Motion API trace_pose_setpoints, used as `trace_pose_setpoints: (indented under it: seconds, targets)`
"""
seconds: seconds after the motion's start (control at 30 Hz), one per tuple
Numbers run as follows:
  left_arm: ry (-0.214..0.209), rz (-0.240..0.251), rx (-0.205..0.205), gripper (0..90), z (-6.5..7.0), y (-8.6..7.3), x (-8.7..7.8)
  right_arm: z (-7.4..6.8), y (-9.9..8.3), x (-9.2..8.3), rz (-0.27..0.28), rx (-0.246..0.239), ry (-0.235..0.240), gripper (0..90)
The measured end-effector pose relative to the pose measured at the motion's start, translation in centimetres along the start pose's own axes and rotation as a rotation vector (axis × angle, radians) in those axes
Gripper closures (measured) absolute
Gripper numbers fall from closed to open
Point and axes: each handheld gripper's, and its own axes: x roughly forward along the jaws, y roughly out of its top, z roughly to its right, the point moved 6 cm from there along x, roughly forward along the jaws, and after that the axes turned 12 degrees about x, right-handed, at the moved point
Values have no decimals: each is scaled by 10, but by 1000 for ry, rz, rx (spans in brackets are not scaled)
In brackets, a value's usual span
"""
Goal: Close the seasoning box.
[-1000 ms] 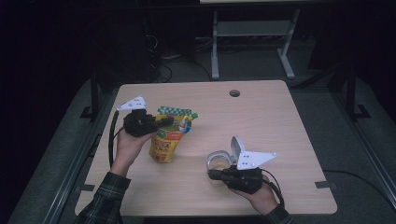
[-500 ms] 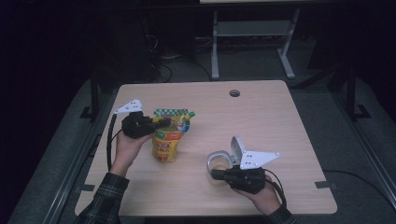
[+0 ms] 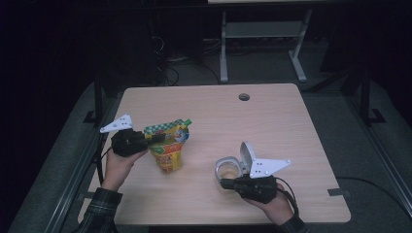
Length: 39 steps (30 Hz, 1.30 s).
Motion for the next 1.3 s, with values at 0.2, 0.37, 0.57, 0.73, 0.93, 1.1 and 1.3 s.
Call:
trace_pose_setpoints:
  seconds: [0.2, 0.37, 0.57, 0.73, 0.93, 1.1, 1.3]
  targets:
    - [6, 4, -17, 879, 3, -11, -13, 2, -3, -9, 5, 4, -13, 900]
    - [8, 6, -27, 866, 4, -18, -21, 5, -7, -13, 0, 7, -24, 900]
    - [11, 10, -30, 799, 8, -23, -29, 6, -9, -16, 2, 13, -38, 900]
    - [44, -6, -27, 604, 8, -29, -34, 7, -10, -19, 9, 23, -33, 900]
    - [73, -34, -28, 452, 11, -42, -44, 9, -14, -27, 5, 25, -52, 900]
    - [119, -72, -25, 338, 15, -61, -53, 12, -20, -35, -2, 23, -85, 900]
    - [130, -108, -18, 240, 26, -79, -56, 18, -26, -48, 3, 27, -115, 900]
